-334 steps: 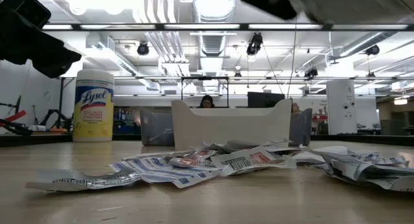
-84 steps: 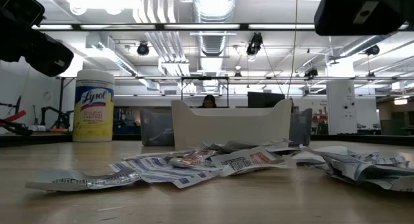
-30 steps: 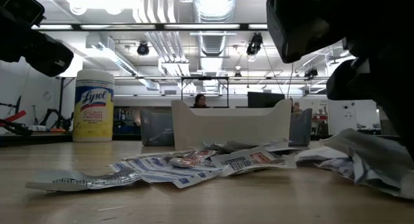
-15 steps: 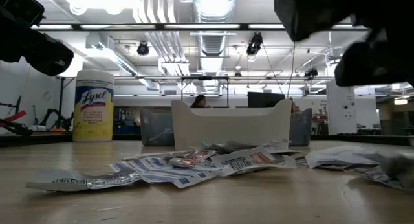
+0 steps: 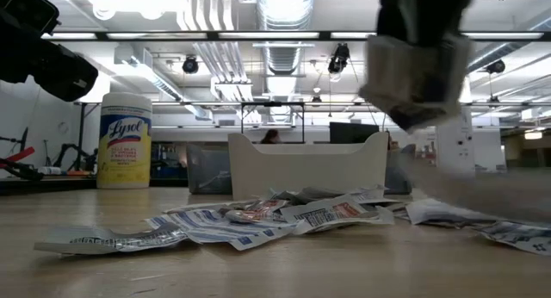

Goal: Pick & Place First Aid Supplies
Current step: Put the alcohol pad into the left black bin

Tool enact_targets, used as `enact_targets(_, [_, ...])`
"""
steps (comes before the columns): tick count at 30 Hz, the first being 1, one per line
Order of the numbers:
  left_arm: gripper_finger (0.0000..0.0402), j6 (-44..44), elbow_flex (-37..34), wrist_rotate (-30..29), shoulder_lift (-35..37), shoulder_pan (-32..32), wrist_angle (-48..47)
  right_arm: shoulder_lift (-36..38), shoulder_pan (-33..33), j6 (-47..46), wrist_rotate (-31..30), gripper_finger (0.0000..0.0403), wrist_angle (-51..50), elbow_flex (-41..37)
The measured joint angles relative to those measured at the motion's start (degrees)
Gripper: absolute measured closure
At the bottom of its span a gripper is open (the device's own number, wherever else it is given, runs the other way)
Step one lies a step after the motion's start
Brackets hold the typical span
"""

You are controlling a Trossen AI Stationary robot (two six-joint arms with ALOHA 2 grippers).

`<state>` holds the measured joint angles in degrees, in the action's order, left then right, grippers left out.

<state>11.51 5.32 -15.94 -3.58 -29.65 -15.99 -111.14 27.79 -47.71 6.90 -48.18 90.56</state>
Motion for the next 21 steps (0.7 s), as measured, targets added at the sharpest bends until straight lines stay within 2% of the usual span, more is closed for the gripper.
enact_targets(10, [0.0225,0.00,0.00,0.00,-0.34,-0.02,0.00,3.57,-5.59,6.47,1.20,0.0394,1.83,-0.15])
enact_targets(17, [0.0225,-0.03,0.00,0.00,-0.41,0.02,0.00,3.57,-7.31,9.13,5.76,0.0394,6.08,-0.16])
enact_targets(21, [0.0225,-0.52,0.00,0.00,-0.41,0.02,0.00,3.57,-8.65,11.77,10.49,0.0394,13.62,-0.17])
